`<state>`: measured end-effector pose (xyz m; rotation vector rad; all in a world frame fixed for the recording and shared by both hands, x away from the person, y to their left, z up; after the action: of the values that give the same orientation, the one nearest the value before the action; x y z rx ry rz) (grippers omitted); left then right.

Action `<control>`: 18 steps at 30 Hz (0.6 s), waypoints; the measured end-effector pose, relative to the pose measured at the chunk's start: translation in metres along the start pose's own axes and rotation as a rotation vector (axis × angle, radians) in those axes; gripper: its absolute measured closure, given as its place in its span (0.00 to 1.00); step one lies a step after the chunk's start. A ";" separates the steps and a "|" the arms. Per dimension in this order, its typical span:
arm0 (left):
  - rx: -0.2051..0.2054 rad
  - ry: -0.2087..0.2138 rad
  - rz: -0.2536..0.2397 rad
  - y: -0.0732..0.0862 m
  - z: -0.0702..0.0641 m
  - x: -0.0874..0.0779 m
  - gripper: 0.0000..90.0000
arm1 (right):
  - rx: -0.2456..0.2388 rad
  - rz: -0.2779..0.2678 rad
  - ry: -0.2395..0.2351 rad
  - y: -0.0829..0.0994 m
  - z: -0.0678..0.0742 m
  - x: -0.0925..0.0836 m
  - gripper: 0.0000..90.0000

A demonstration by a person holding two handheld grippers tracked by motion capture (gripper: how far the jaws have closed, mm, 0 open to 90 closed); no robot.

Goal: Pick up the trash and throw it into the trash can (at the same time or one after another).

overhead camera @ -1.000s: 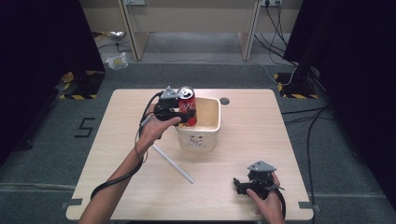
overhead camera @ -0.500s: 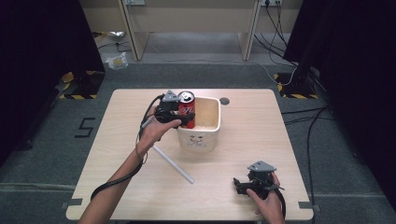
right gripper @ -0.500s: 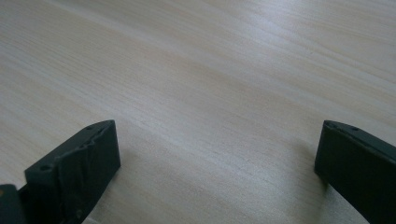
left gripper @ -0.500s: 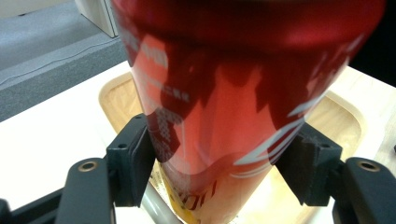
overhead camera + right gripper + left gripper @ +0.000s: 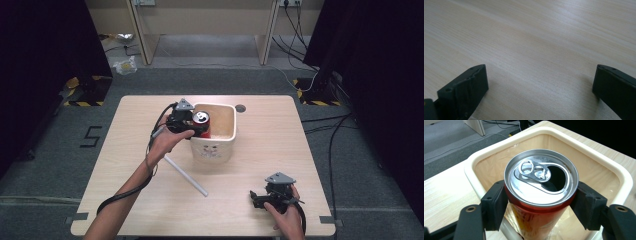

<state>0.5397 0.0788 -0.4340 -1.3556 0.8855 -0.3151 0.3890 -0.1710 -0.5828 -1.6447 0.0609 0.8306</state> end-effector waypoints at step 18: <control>-0.041 0.013 -0.058 -0.016 -0.001 -0.017 0.29 | 0.003 -0.001 -0.001 0.000 0.000 0.000 0.00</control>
<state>0.5326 0.0856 -0.4124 -1.4206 0.8688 -0.3524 0.3889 -0.1707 -0.5827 -1.6415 0.0611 0.8303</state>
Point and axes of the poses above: each handheld gripper's, and its own axes: x roughly forward along the jaws, y roughly out of its underside, z roughly to its left, the point moved 9 cm from there along x, roughly forward along the jaws, and after that the axes turned 13 degrees about -z, right-handed, at the moved point
